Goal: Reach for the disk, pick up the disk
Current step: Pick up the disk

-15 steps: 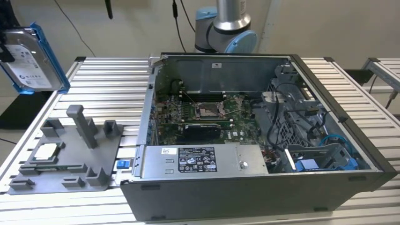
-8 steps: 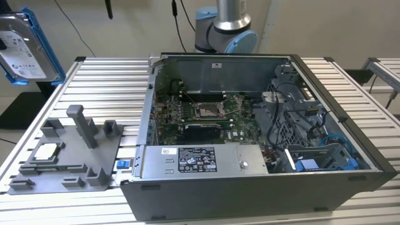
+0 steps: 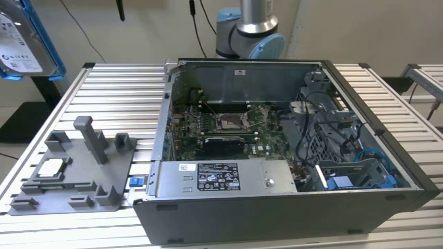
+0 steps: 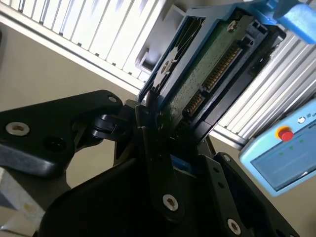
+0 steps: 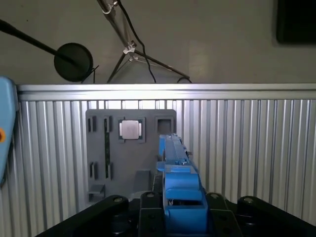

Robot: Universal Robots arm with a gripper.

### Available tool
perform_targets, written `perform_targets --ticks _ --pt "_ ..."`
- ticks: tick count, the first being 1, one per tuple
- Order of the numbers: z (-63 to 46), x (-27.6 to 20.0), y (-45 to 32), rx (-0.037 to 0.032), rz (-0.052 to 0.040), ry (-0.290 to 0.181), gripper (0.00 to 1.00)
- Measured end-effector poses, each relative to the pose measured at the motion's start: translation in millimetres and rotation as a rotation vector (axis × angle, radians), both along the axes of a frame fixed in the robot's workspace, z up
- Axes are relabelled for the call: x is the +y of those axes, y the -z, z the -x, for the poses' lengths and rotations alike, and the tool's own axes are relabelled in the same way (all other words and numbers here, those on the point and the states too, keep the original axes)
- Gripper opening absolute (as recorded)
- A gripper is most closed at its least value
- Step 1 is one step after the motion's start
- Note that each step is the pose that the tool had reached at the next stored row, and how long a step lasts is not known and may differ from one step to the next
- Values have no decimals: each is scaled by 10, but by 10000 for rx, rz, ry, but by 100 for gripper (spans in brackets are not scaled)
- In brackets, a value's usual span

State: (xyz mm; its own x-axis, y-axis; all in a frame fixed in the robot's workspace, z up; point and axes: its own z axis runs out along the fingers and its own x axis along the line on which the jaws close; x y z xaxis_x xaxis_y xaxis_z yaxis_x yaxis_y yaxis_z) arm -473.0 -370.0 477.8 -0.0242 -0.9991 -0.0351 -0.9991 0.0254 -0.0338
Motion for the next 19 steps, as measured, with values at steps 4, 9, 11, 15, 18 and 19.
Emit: perform_targets --ticks 4,9,11,15,18,19 --pt "0 0 -144 0 0 0 0" --pt "0 0 -271 1 1 1 0" --pt "0 0 -294 1 0 0 0" --pt "0 0 -300 -1 -2 -1 0" --pt "0 0 -300 0 -3 -1 0" --pt "0 0 -300 1 -3 -1 0"
